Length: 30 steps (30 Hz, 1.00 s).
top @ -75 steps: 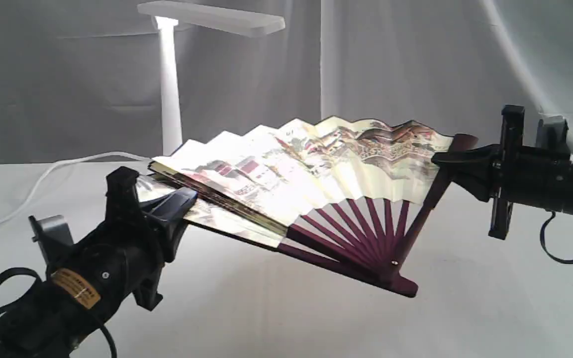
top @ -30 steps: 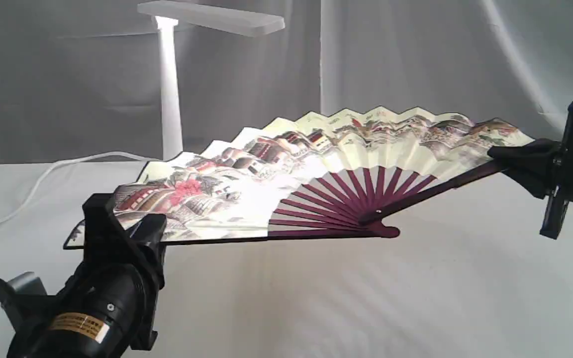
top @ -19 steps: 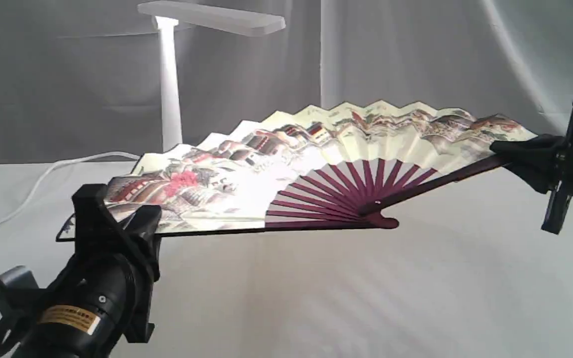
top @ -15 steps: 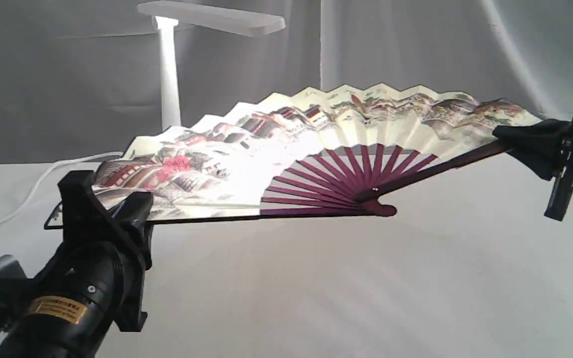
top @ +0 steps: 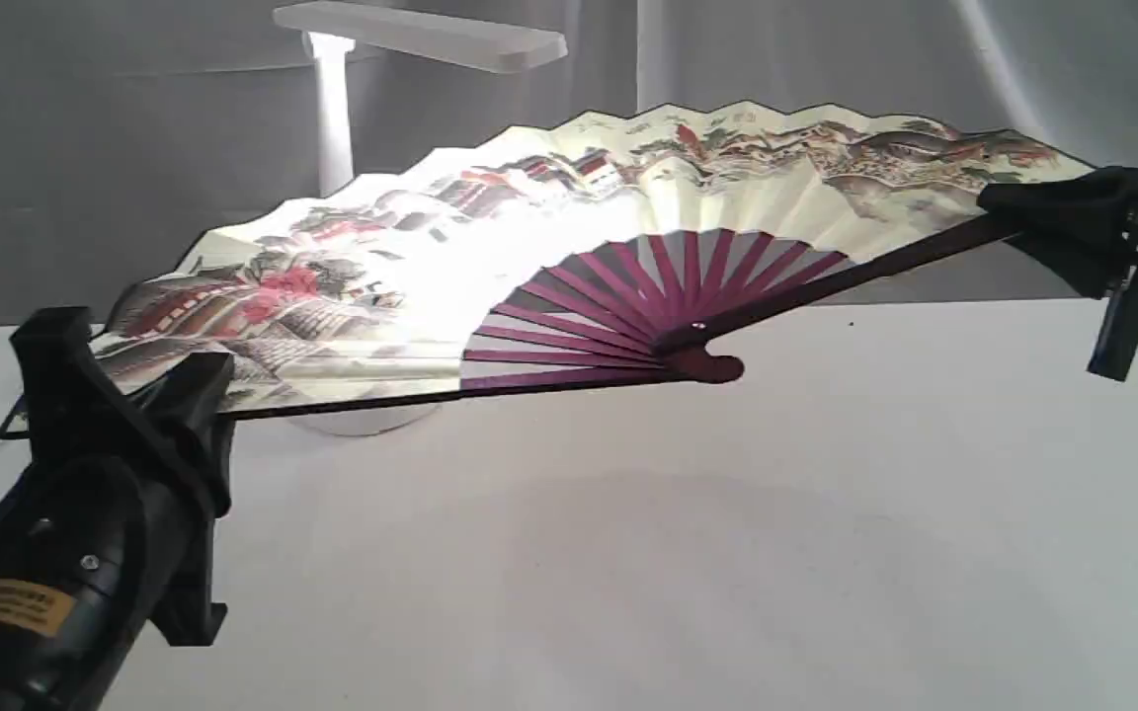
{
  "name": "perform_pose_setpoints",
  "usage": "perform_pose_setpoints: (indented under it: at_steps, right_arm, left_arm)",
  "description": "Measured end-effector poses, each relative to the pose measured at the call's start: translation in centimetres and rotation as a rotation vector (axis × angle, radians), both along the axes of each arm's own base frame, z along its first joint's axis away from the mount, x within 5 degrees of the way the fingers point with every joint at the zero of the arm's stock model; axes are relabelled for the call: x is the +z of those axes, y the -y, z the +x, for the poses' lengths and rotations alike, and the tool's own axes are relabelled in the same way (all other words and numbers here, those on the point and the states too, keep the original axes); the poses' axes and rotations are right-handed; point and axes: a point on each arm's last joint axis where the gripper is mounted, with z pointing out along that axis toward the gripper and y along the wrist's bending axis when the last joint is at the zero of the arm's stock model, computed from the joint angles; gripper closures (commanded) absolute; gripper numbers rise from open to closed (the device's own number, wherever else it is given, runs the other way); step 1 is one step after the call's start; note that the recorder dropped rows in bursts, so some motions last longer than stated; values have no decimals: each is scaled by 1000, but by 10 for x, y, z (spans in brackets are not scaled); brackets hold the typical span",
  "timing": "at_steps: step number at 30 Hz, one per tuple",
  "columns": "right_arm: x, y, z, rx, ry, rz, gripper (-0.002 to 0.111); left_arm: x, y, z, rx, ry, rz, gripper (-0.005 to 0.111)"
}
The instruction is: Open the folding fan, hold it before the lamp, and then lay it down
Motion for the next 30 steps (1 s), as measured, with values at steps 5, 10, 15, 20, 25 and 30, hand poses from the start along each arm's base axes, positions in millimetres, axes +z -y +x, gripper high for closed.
perform_pose_setpoints:
  at_steps: [5, 10, 15, 20, 25, 30]
  right_arm:
    - [6, -20, 1, 46, 13, 1, 108]
    - [13, -37, 2, 75, 30, 16, 108]
    - [20, -54, 1, 114, 49, 15, 108]
    - [21, -68, 0, 155, 51, 13, 108]
    - [21, -75, 0, 171, 47, 16, 108]
    - [22, -76, -1, 174, 33, 23, 108]
  left_arm:
    - [5, -19, -3, 35, 19, 6, 107]
    - [13, -34, -6, 68, 47, 6, 107]
    - [17, -53, -16, 97, 64, 10, 107]
    - [18, -66, -28, 106, 74, 7, 107]
    - [21, -71, -36, 102, 68, 5, 107]
    - [26, -73, -40, 94, 69, 18, 107]
